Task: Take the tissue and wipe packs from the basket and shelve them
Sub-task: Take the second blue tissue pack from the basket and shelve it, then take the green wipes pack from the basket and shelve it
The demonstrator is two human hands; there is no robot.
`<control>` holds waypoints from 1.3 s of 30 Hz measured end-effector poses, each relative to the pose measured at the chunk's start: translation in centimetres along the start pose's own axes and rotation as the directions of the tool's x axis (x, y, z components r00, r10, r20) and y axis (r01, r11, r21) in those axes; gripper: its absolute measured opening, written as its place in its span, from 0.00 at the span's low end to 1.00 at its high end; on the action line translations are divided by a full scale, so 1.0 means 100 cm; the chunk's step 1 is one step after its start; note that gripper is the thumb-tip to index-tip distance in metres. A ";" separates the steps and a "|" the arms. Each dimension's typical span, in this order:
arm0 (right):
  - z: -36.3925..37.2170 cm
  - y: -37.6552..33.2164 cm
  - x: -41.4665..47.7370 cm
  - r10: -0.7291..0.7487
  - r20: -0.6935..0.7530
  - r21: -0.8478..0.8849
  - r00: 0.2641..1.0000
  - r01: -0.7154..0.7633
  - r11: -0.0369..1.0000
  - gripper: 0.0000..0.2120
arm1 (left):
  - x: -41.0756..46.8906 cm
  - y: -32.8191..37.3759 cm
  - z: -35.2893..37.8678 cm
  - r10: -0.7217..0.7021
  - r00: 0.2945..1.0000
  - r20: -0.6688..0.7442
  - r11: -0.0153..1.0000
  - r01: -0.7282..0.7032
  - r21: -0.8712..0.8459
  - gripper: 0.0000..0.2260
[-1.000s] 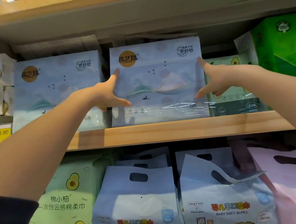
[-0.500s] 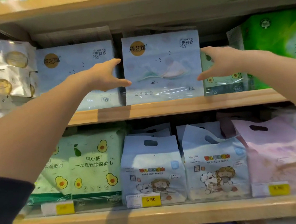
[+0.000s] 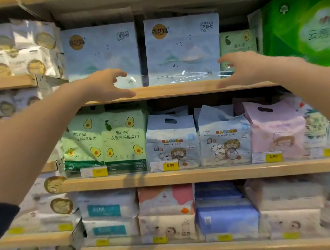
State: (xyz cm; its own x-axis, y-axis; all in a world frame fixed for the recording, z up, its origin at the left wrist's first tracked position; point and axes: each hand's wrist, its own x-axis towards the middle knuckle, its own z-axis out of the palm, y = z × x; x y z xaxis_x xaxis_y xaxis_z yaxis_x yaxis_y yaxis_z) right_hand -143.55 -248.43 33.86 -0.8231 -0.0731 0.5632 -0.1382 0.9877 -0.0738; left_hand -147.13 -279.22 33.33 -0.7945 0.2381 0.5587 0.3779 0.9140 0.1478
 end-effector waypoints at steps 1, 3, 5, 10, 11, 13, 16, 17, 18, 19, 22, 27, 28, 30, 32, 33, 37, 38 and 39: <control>0.003 -0.003 -0.009 -0.015 0.009 0.013 1.000 0.015 1.000 0.36 | -0.011 -0.003 0.001 -0.010 1.000 0.011 1.000 0.010 -0.005 0.32; 0.013 -0.009 -0.031 -0.041 0.027 0.050 0.999 0.040 0.998 0.36 | -0.035 -0.008 0.005 -0.027 0.999 0.035 0.999 0.028 -0.018 0.32; 0.025 -0.015 -0.057 -0.074 0.063 0.128 0.995 0.066 0.990 0.35 | -0.063 -0.012 0.014 -0.025 0.998 0.054 1.000 0.025 -0.010 0.33; 0.066 -0.030 -0.134 -0.088 0.174 0.210 0.981 0.051 0.976 0.36 | -0.144 -0.023 0.050 -0.035 0.988 0.151 0.999 0.032 0.020 0.32; 0.077 -0.032 -0.151 -0.095 0.188 0.229 0.978 0.051 0.972 0.36 | -0.163 -0.027 0.058 -0.050 0.981 0.186 0.999 0.047 0.020 0.32; 0.094 -0.040 -0.184 -0.120 0.256 0.249 0.959 0.054 0.967 0.36 | -0.199 -0.037 0.074 -0.080 0.959 0.271 0.997 0.077 0.022 0.33; 0.116 -0.055 -0.229 -0.135 0.369 0.290 0.919 0.024 0.957 0.35 | -0.250 -0.050 0.096 -0.114 0.931 0.348 0.993 0.115 0.018 0.34; 0.125 -0.061 -0.243 -0.126 0.408 0.280 0.904 0.007 0.960 0.36 | -0.266 -0.054 0.101 -0.139 0.920 0.366 0.989 0.148 0.005 0.34; 0.133 -0.067 -0.257 -0.119 0.433 0.270 0.894 -0.003 0.963 0.37 | -0.282 -0.058 0.106 -0.160 0.909 0.384 0.984 0.177 -0.009 0.33; 0.142 -0.074 -0.270 -0.108 0.453 0.275 0.885 -0.023 0.961 0.38 | -0.298 -0.064 0.112 -0.182 0.895 0.407 0.978 0.209 -0.024 0.33; 0.167 -0.097 -0.312 -0.147 0.468 0.358 0.872 -0.035 0.933 0.37 | -0.347 -0.090 0.130 -0.211 0.855 0.473 0.959 0.274 -0.068 0.34; 0.223 -0.139 -0.372 -0.123 0.590 0.415 0.798 -0.169 0.894 0.37 | -0.425 -0.133 0.163 -0.248 0.783 0.571 0.929 0.360 -0.089 0.32; 0.235 -0.147 -0.382 -0.106 0.622 0.404 0.776 -0.202 0.892 0.37 | -0.440 -0.143 0.168 -0.245 0.771 0.587 0.928 0.362 -0.089 0.32; 0.256 -0.165 -0.402 -0.099 0.667 0.404 0.739 -0.247 0.881 0.35 | -0.470 -0.167 0.175 -0.241 0.729 0.641 0.924 0.375 -0.079 0.32; 0.272 -0.177 -0.421 -0.098 0.703 0.402 0.704 -0.280 0.872 0.35 | -0.496 -0.189 0.181 -0.220 0.691 0.689 0.922 0.377 -0.084 0.32; 0.281 -0.184 -0.430 -0.095 0.725 0.392 0.682 -0.295 0.871 0.34 | -0.508 -0.201 0.183 -0.209 0.676 0.706 0.922 0.378 -0.089 0.32; 0.312 -0.211 -0.463 -0.019 0.793 0.355 0.609 -0.435 0.827 0.36 | -0.544 -0.244 0.198 -0.195 0.588 0.785 0.929 0.368 -0.046 0.33; 0.318 -0.218 -0.471 -0.006 0.799 0.355 0.601 -0.464 0.812 0.36 | -0.549 -0.252 0.204 -0.188 0.565 0.803 0.938 0.347 -0.024 0.33; 0.326 -0.225 -0.480 0.011 0.807 0.355 0.591 -0.500 0.790 0.35 | -0.551 -0.258 0.212 -0.174 0.543 0.821 0.948 0.317 -0.009 0.33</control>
State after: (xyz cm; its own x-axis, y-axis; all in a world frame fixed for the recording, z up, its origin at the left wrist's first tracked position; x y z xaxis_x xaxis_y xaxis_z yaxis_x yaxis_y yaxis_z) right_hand -118.89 -271.66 -18.36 -0.9322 -0.1440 -0.3319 0.1066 0.7672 -0.6324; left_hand -123.18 -308.96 -18.53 -0.8877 0.2402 -0.3927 0.1108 0.9394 0.3243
